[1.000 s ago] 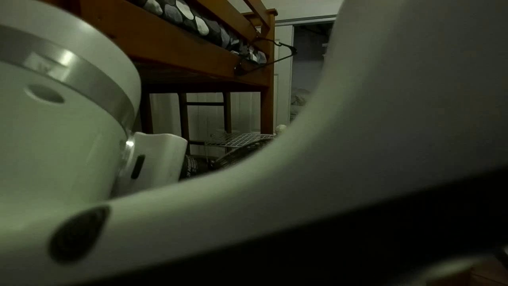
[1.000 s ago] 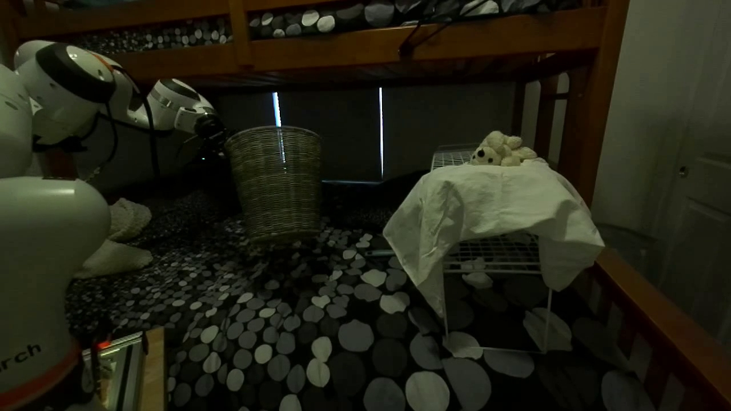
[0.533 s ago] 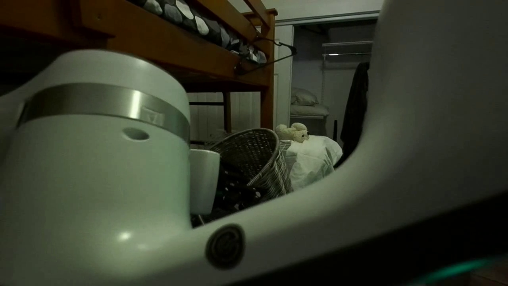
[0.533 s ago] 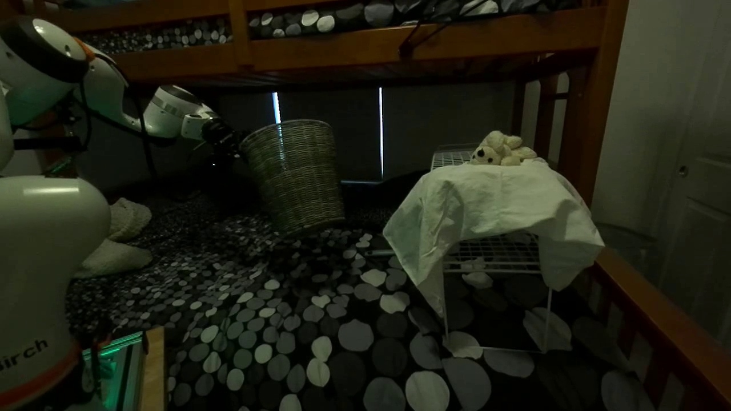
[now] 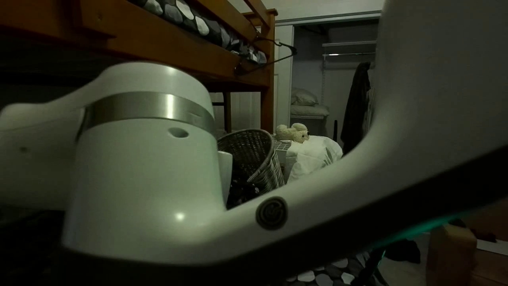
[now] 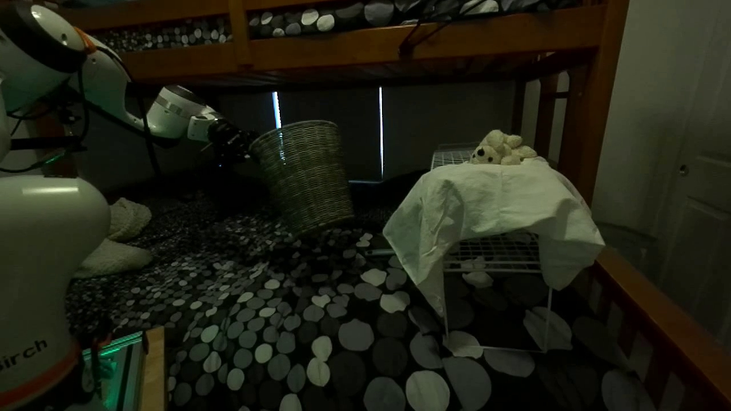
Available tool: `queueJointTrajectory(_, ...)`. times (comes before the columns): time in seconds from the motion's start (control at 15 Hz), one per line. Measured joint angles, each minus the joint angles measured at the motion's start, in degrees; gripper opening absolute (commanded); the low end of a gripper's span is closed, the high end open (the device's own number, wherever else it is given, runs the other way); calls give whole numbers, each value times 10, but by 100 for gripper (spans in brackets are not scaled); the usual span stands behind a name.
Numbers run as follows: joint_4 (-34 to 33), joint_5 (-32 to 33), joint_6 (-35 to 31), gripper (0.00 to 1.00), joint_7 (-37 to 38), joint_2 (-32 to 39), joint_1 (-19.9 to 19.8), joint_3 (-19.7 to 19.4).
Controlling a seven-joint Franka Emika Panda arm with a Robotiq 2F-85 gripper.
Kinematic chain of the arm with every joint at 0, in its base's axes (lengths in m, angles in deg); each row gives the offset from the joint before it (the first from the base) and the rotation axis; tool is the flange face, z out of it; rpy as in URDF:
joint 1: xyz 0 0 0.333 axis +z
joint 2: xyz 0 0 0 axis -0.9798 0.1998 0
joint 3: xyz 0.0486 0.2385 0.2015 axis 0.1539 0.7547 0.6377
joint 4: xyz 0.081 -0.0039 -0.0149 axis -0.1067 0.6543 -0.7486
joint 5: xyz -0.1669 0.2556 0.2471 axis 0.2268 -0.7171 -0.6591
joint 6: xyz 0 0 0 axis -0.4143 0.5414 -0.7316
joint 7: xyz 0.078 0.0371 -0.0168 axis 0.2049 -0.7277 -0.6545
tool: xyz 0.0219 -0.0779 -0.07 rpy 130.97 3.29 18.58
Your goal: Move the basket to the right
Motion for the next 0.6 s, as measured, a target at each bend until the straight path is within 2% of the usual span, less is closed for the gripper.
queueJointTrajectory(0.13, 50, -6, -56, 3, 2, -4, 44, -76)
queueJointTrajectory(0.27, 85, -42, -91, 3, 0, -1, 83, -158)
queueJointTrajectory(0.6, 224, -215, -182, 3, 1, 23, 214, -357)
